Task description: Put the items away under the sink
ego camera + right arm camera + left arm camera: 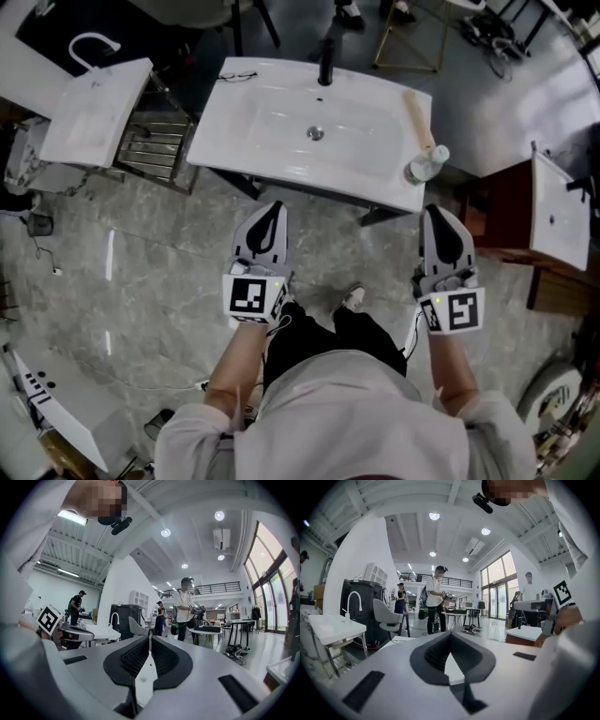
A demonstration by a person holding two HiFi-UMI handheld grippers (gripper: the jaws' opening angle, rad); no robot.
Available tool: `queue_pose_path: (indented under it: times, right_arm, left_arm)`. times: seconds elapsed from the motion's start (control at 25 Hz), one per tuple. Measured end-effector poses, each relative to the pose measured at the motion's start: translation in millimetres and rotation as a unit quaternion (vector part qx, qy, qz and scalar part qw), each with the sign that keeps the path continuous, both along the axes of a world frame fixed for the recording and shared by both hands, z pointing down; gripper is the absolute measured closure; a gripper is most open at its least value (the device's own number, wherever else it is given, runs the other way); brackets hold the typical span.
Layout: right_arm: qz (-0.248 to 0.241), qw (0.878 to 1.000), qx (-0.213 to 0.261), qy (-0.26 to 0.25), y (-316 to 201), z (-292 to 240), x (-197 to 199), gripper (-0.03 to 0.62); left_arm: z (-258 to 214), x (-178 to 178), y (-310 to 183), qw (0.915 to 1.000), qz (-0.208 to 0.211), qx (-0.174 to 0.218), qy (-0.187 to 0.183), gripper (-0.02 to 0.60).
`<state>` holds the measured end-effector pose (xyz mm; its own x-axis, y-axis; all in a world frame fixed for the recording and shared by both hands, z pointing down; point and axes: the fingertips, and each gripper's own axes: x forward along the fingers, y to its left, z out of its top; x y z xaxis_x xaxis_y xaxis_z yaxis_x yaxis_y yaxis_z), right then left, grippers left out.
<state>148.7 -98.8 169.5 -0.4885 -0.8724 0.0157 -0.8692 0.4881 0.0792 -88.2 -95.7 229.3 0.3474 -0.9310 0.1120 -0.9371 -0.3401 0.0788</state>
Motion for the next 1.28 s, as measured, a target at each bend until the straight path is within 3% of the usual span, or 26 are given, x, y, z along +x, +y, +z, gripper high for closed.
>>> queue_pose_path:
  times: [0.52, 1.28]
  right_arm:
    - [0.024, 0.997, 0.045, -0.050, 7, -55, 28, 0.553]
    - [0.007, 0.997, 0.057, -0.058, 9, -79, 15, 0.553]
  left_arm:
    - [-81, 5, 8, 0.9981, -0.003, 0.062, -0.002, 0.579]
    - [-107, -7, 26, 0.9972, -0.013, 0.073, -0.004, 0.578]
